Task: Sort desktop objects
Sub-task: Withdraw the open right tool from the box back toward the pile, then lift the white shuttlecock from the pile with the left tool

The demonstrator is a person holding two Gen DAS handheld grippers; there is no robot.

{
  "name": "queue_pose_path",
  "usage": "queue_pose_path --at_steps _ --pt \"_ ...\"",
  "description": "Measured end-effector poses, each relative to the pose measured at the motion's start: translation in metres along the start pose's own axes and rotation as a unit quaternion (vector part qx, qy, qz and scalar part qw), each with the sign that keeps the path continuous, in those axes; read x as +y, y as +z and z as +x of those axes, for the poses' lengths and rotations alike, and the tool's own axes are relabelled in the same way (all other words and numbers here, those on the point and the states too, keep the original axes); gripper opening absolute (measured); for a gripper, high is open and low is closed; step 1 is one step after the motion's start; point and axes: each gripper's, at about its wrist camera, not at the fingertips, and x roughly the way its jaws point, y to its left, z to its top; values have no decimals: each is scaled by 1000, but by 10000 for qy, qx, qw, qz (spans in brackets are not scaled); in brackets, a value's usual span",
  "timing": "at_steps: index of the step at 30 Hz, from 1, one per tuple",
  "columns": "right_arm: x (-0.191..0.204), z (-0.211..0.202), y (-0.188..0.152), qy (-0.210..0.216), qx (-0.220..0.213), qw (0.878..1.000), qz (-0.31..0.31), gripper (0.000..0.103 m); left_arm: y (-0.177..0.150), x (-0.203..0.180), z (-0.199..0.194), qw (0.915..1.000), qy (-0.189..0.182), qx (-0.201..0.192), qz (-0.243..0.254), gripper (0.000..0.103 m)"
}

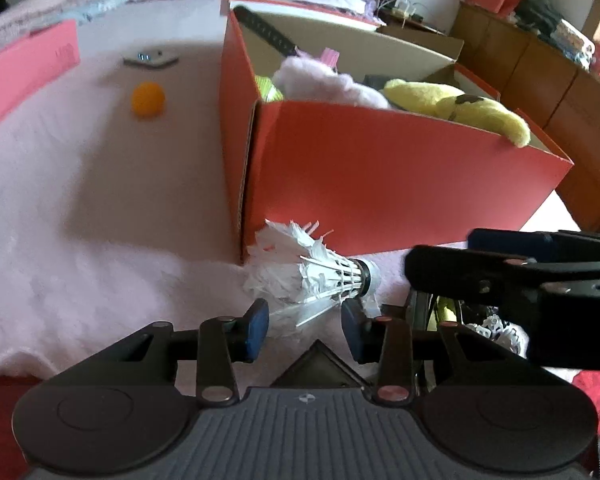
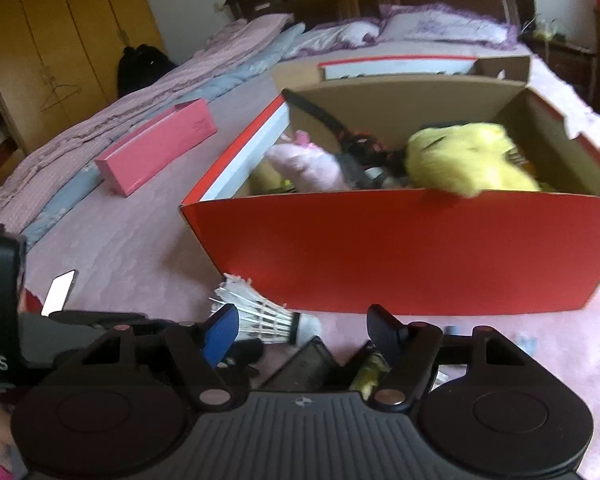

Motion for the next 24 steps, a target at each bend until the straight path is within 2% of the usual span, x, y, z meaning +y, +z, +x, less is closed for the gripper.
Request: queue_pose_path --at_steps 4,7,9,10,11,12,14,16,20,24 --pt "-1 24 6 222 373 9991 3 73 0 1 4 10000 -38 -46 70 41" --pt "-4 36 7 263 521 9981 181 73 0 0 9 9998 -179 91 98 41" --pt "-6 37 7 337 531 9975 323 73 0 0 16 9990 -278 328 149 49" --pt "-6 38 6 344 547 9973 357 73 -1 -2 18 9986 -280 415 193 60" --pt "-6 39 6 351 562 9970 391 73 -1 -4 21 9982 -270 469 248 78" --pt "-5 41 4 331 585 9970 385 73 -1 -7 24 9976 -250 558 323 88" --pt "-7 48 1 279 644 9968 381 73 -3 -15 31 9960 -173 651 585 102" --pt "-8 54 -2 240 688 9966 383 74 -6 -19 33 9952 -44 608 764 103" --pt "-11 61 -6 229 695 9965 402 72 -16 -12 28 9956 -247 358 828 103" --pt "-14 63 -6 242 670 9964 459 73 -15 -11 23 9946 -243 436 915 102"
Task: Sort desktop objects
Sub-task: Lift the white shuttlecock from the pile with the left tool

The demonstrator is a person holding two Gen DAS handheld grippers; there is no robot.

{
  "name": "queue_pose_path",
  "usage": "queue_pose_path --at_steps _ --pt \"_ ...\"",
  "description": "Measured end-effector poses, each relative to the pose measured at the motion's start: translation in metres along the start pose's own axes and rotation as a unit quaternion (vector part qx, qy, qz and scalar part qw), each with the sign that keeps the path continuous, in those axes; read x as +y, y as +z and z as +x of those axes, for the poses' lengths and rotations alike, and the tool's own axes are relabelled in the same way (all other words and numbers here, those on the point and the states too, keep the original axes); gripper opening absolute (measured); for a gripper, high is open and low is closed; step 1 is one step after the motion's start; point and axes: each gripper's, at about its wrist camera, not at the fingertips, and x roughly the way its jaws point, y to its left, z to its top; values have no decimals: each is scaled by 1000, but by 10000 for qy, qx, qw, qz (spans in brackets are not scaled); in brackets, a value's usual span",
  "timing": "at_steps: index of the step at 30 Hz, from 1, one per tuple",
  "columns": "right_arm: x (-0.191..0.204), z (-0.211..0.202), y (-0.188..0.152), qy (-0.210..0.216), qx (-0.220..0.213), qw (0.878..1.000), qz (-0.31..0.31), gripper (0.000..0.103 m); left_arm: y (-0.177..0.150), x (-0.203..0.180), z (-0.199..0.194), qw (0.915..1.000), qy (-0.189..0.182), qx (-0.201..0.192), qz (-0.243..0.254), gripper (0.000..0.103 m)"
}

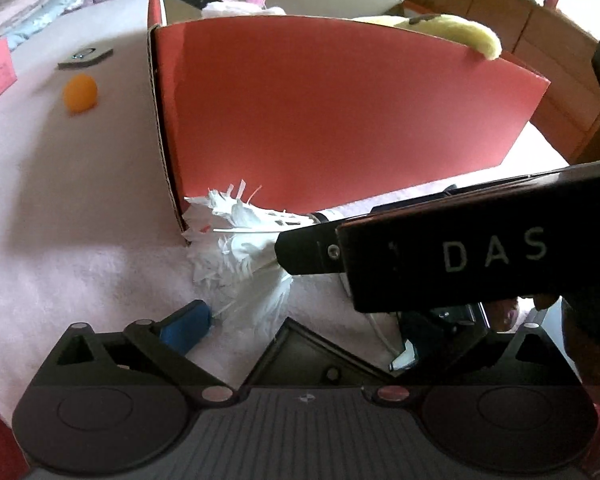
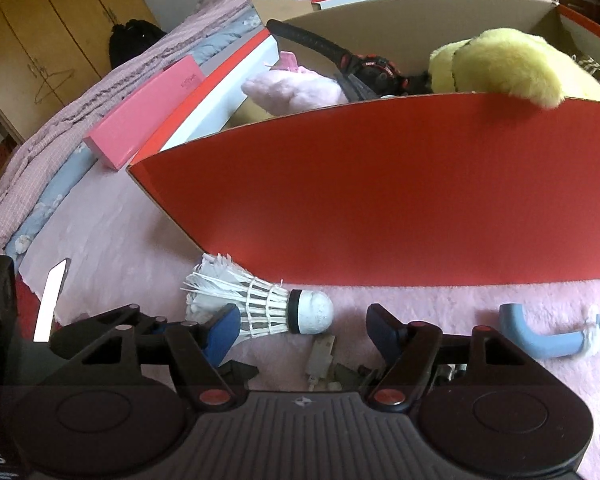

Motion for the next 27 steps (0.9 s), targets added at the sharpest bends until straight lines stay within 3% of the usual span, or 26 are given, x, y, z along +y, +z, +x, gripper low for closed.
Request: queue_pose_path --at_steps 2,5,7,8,9,13,15,18,19,27 --pt "-3 0 0 -2 -6 10000 58 73 -1 1 -9 9994 234 -197 -136 81" --pt "-9 3 0 -15 -3 9999 168 74 -5 10 -21 9975 564 -381 -190 56" --pt "-12 4 0 19 -24 9997 256 74 -7 19 -24 9972 573 -430 -228 38" --pt "-14 4 0 48 -54 9995 303 73 -7 22 -26 9975 460 -456 -285 26" --pt "-13 4 0 85 -82 9994 336 73 -7 23 -27 9978 343 -478 -313 21" --pt "-8 7 0 292 -102 9992 235 56 -9 12 -26 9980 403 -485 70 18" --pt "-4 8 0 278 -120 9994 152 54 -11 6 -24 9979 426 -461 146 17" --pt "-7 2 -3 230 -247 9993 180 33 -13 8 -29 9983 311 -497 4 13" --pt "-9 -2 -4 233 -239 9991 245 15 -13 9 -32 9983 275 -521 2 12" --pt "-16 -39 -21 214 -542 9974 427 8 -9 -2 -51 9968 141 -770 162 5"
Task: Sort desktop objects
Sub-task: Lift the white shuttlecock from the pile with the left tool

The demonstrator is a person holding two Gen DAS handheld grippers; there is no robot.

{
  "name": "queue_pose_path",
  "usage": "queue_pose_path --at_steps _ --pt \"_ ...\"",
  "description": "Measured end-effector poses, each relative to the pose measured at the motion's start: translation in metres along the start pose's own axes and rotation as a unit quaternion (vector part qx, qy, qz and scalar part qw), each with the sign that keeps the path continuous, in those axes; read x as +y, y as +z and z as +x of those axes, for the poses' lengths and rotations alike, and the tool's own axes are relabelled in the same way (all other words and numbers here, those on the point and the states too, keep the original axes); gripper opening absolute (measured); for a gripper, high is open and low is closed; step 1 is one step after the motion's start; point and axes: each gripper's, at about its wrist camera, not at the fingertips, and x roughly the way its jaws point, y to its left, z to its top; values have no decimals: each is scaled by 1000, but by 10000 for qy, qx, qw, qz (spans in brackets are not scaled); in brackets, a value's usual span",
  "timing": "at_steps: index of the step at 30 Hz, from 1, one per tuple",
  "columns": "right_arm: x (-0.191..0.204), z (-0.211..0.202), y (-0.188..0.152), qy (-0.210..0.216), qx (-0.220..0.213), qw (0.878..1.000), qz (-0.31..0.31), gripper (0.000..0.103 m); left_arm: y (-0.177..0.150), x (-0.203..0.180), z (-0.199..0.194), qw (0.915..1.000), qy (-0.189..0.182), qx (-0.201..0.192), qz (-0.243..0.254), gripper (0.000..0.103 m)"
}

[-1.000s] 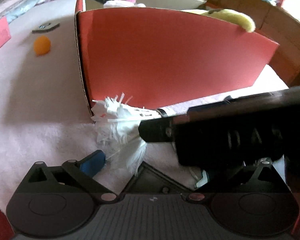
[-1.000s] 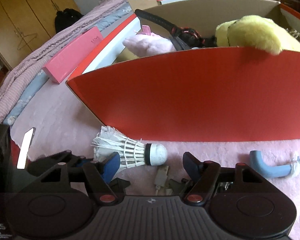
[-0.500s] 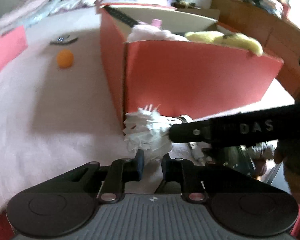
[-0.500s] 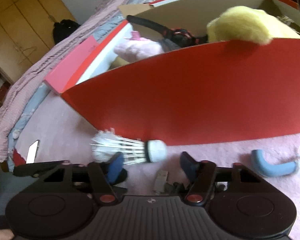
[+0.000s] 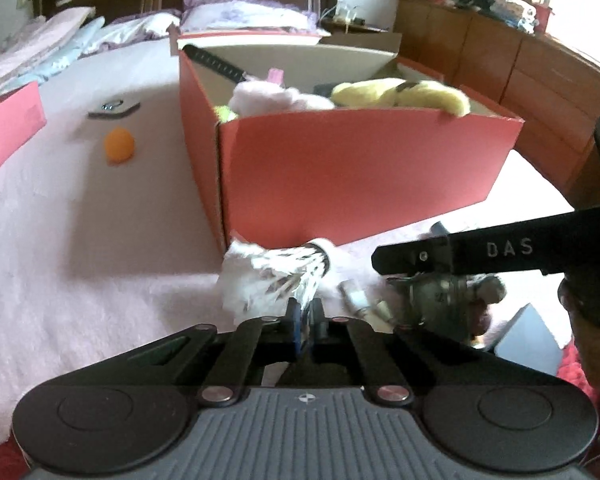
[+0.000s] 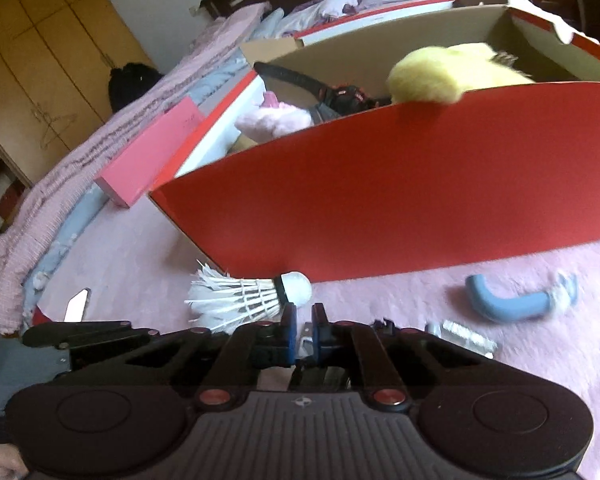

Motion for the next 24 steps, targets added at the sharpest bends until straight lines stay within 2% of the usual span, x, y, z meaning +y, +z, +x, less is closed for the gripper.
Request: queue_pose_path --at_steps 12,16,18,20,21,24 --pt "-9 -48 -9 84 -348 9990 264 12 24 -7 -47 9982 -218 -517 -209 3" --pt "-13 -59 -14 84 -412 9986 314 15 32 -14 -55 9983 -203 -529 -113 4" --pt "-16 -64 -17 46 -428 9986 318 19 31 -14 -50 9992 -16 -390 -101 10" --pt "-17 -68 -20 6 -446 9986 300 22 27 -11 -43 9995 125 -219 -204 24" --pt "-18 -69 -22 -15 -455 9985 290 22 24 -8 -39 9994 160 -115 -278 28" --pt "-16 -72 -25 -44 -465 9987 218 24 14 -3 -32 9989 297 41 -366 34"
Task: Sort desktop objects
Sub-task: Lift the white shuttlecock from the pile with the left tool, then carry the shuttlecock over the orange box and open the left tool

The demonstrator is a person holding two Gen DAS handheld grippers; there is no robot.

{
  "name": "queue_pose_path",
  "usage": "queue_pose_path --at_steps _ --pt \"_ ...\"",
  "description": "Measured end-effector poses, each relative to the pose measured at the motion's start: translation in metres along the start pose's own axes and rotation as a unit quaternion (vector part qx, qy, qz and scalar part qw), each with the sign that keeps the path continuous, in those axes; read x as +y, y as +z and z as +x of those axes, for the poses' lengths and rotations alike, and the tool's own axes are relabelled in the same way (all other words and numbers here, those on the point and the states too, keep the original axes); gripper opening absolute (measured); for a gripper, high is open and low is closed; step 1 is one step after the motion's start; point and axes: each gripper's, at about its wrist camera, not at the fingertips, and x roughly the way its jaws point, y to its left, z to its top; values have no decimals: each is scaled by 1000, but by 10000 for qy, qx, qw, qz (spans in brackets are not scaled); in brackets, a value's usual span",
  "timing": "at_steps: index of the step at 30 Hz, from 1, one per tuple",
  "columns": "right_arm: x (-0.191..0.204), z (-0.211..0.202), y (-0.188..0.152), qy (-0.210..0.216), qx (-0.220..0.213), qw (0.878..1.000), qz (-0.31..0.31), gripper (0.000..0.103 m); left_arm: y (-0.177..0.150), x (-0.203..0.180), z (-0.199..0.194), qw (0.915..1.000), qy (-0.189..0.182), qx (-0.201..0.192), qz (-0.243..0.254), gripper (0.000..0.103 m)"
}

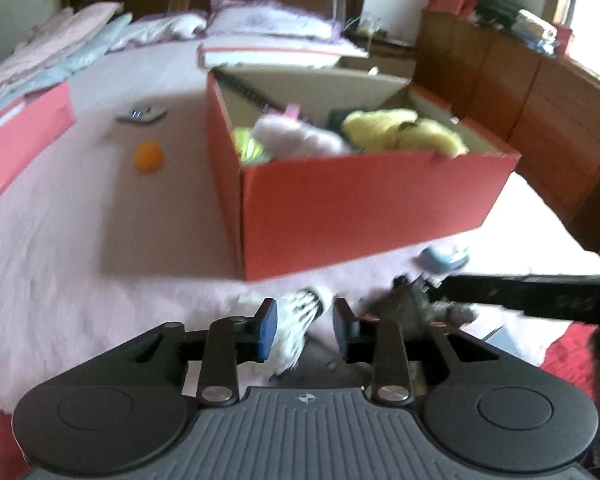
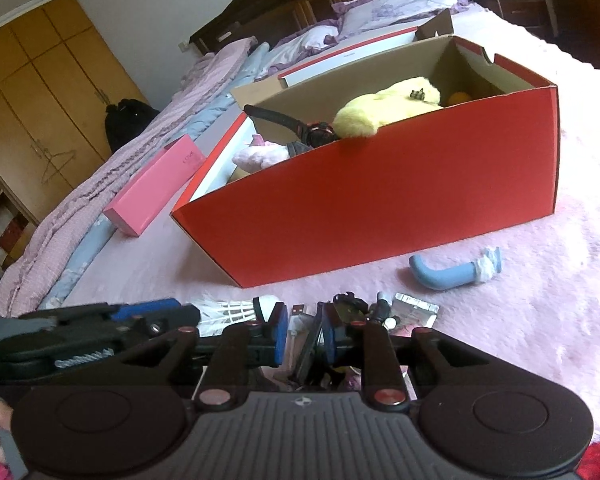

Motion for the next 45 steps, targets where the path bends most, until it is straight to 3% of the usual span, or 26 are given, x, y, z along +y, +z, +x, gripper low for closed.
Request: queue_pose_path --at_steps 5,9,11,12,13,20,24,33,40,42,45 --pt "2 1 -5 -48 70 9999 -60 32 -8 7 12 9998 108 156 -69 47" --pt "4 4 -7 -76 160 9998 -63 38 -9 14 24 9996 15 233 -173 49" --pt "5 7 -8 -113 212 9997 -81 39 -10 16 32 9993 -76 270 -259 38" --pt "6 7 -9 -131 226 9996 -98 39 -10 17 36 9990 -150 280 -309 27" --pt "6 8 -9 -150 239 9995 -115 39 -9 17 38 9987 -232 306 -344 8" --pt "7 9 -10 -219 270 9993 -146 39 -1 10 19 9982 -539 -54 -249 4" --pt "6 9 -11 -224 282 9992 -172 39 12 6 -6 9955 -805 -360 -345 4" --pt "1 1 -14 -217 229 9994 -145 39 67 -19 -48 9877 -1094 -1115 32 4" --pt "-7 -6 -16 -275 157 9995 -36 41 127 -26 -18 9873 -863 -1263 431 4" --pt "-9 -9 -17 -299 124 9995 -11 41 142 -26 0 9898 -743 -1124 462 7" --pt "-12 -14 -17 -343 59 9994 13 41 150 -23 16 9936 -550 -951 247 33"
